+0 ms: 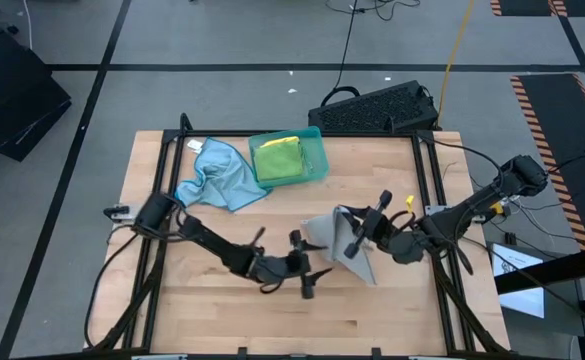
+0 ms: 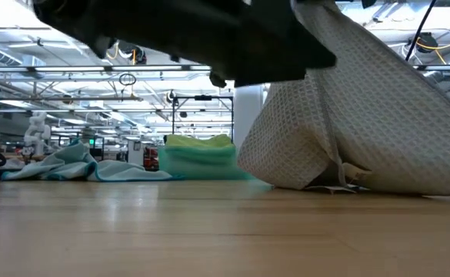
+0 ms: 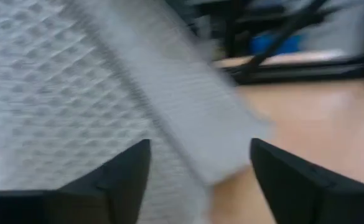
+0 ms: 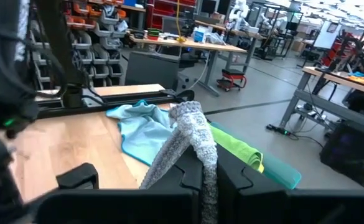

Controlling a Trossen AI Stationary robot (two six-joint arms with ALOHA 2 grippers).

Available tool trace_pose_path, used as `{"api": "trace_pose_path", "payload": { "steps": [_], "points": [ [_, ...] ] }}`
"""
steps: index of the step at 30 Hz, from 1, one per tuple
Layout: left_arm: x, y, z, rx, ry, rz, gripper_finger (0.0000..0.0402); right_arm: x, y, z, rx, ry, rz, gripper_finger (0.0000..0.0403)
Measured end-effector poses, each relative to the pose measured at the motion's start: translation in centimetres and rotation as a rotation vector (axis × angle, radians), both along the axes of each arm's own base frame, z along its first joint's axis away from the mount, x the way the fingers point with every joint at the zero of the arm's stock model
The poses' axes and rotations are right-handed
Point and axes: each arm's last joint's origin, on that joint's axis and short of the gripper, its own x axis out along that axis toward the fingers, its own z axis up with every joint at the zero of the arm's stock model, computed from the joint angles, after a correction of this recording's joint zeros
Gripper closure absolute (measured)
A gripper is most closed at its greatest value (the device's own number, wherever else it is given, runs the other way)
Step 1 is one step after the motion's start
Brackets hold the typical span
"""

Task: Fold microfiber towels
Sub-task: Fold the gray microfiber cloth

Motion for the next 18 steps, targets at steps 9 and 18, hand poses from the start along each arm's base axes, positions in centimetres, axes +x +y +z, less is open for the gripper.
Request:
{"api": "trace_pose_path", "payload": {
  "steps": [9, 18],
  "points": [
    [3.4, -0.1, -0.6, 0.241, 0.071, 0.397, 0.0013, 0.2, -0.3, 0.0, 0.004, -0.001, -0.015, 0.0397],
    [2.7, 1.5, -0.8, 0.523, 0.248, 0.742, 0.0126, -0.3, 0.5, -0.1, 0.001, 0.007, 0.026, 0.0397]
  ]
}}
